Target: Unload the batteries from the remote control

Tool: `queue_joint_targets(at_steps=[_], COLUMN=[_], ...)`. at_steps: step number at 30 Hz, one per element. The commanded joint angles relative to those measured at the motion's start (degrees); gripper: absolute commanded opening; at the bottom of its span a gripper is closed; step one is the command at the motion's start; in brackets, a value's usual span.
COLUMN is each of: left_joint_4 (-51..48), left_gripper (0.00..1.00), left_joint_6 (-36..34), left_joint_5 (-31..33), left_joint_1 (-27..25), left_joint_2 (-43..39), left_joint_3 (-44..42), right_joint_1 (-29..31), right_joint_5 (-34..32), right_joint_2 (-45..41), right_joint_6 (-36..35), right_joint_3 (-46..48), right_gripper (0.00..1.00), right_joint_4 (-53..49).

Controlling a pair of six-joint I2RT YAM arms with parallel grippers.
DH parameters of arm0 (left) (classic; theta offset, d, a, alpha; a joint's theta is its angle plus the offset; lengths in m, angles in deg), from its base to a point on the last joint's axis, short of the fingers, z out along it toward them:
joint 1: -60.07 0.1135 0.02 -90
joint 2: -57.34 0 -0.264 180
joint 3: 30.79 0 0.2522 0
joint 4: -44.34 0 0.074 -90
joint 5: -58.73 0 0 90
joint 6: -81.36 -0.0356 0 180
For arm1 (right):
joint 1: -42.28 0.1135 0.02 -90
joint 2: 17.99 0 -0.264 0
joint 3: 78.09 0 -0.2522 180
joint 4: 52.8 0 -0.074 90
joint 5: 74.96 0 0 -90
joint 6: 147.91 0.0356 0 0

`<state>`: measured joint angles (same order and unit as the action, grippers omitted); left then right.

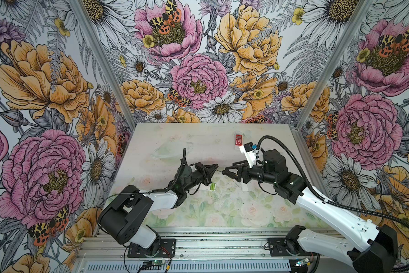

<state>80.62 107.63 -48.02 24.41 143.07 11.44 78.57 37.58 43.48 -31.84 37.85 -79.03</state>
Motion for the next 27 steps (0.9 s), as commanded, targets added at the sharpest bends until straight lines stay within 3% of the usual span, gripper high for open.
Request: queue_joint_targets(at_steps=[1, 16, 27], left_joint_4=[1.8, -4.8, -3.9], left_gripper=[0.00, 0.00, 0.00], left_joint_6=[8.6, 5.3, 5.1], left_joint_5=[1.7, 3.7, 3.8], left_joint_1=[0.2, 0.1, -0.9], left_joint_2=[-1.0, -3.6, -2.2], left_joint_3=[1.2, 1.9, 2.4], right_joint_1=[0.9, 4.2, 5.0], right_joint_5=[-1.1, -4.4, -4.7], right_joint_2=[0.0, 0.5, 2.7], right_joint_6=[-0.8, -2.0, -0.2], right_joint_3=[-1.8, -1.1, -0.2], right_gripper=[0.63, 0.62, 0.51], right_joint_4=[-0.7, -3.0, -1.2])
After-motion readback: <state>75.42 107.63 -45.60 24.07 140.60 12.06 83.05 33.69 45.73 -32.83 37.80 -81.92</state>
